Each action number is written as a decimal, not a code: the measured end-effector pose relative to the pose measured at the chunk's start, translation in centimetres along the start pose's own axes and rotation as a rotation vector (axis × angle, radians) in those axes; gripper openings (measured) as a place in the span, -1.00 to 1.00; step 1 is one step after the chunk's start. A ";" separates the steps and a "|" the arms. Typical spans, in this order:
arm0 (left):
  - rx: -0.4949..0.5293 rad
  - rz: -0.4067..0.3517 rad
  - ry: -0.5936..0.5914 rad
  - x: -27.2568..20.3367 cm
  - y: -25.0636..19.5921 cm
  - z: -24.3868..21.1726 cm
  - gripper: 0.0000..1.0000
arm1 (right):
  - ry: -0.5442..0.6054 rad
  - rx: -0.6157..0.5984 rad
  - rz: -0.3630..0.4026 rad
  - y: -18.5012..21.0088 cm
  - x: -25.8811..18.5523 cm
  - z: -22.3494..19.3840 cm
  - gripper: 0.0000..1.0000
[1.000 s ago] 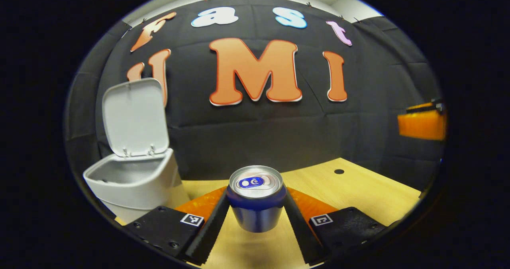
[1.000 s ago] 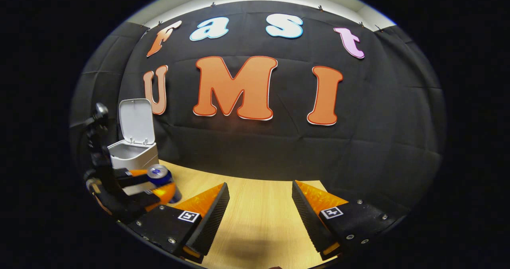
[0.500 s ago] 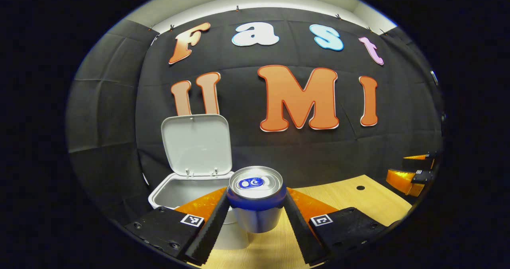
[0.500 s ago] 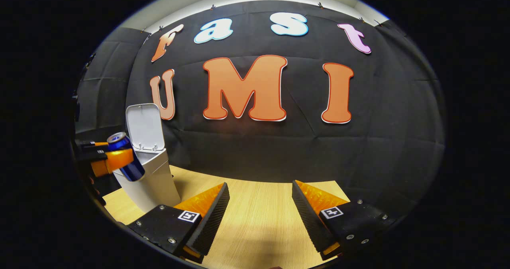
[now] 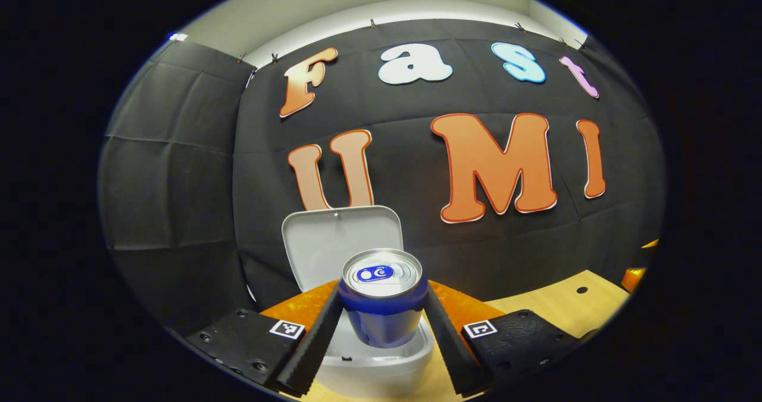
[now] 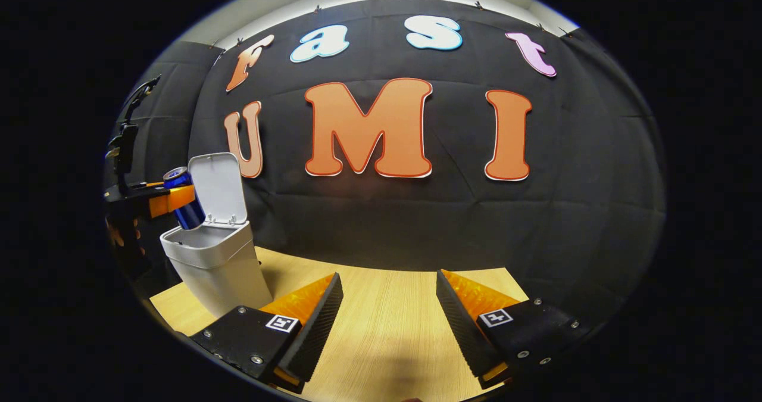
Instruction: Press the lid of the desktop garbage bin to open it, pick up the crumpled paper on the desktop and throw it into the bin, then pick up the pop can on the desktop and drop it into the bin, and finally close the garbage bin lid.
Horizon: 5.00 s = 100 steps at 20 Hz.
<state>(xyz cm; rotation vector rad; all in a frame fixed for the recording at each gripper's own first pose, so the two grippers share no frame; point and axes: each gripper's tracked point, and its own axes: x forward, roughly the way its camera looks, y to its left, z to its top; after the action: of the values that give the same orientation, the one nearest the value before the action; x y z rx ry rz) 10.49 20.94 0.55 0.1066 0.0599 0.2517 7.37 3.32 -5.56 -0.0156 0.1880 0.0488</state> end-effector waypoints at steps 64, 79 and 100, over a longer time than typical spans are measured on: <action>-0.099 0.004 0.171 16.3 7.2 5.9 0.78 | 0.051 -0.029 -0.034 0.2 -0.8 -1.2 0.89; -0.101 -0.078 0.393 8.4 4.0 -1.1 0.79 | 0.054 -0.045 0.040 1.7 0.2 -1.5 0.89; -0.089 -0.068 0.546 1.9 2.8 -12.2 0.85 | 0.067 -0.030 0.046 1.0 0.6 -2.6 0.89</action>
<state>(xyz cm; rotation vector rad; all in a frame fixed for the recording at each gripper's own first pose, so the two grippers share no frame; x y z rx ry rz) 10.78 25.33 -11.28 -0.0550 0.5938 0.2095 7.38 4.24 -8.27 -0.0423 0.2547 0.0971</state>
